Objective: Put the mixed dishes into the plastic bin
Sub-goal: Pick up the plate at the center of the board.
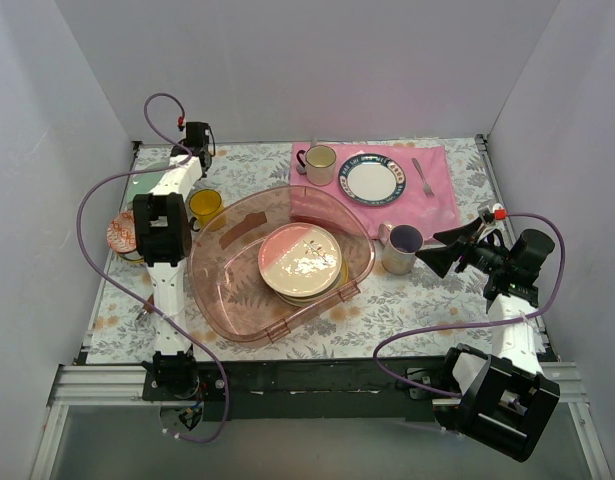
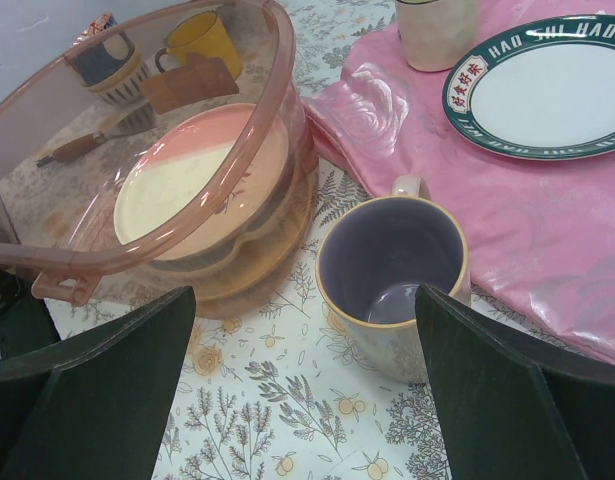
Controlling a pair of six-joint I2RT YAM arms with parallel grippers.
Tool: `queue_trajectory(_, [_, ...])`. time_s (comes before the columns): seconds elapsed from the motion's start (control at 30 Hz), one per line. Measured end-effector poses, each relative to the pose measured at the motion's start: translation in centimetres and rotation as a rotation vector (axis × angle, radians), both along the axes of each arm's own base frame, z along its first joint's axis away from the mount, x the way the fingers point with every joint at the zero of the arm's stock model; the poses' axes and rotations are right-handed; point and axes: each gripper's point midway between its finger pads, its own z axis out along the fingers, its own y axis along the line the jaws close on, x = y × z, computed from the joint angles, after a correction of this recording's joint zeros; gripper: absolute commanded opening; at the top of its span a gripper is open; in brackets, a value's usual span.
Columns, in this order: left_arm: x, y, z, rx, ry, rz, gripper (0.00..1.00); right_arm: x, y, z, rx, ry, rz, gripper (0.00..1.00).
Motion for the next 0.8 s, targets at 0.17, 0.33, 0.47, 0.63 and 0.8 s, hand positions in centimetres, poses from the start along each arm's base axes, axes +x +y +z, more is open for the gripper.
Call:
queue_trajectory(0.17, [0.0, 0.0, 1.0, -0.01, -0.014, -0.002, 0.0, 0.0, 0.0, 0.0, 0.0, 0.0, 0.0, 0.99])
queue_trajectory(0.33, [-0.2, -0.3, 1.6, -0.024, -0.01, -0.014, 0.0, 0.0, 0.0, 0.0, 0.0, -0.001, 0.0, 0.99])
queue_trajectory(0.47, [-0.3, -0.8, 3.2, -0.048, -0.032, -0.029, 0.0, 0.0, 0.0, 0.0, 0.0, -0.001, 0.0, 0.99])
queue_trajectory(0.63, [0.0, -2.4, 6.6, -0.091, -0.1, -0.067, 0.0, 0.0, 0.0, 0.0, 0.0, -0.001, 0.0, 0.99])
queue_trajectory(0.8, [0.3, -4.9, 8.3, -0.127, -0.136, -0.126, 0.0, 0.0, 0.0, 0.0, 0.0, 0.0, 0.0, 0.99])
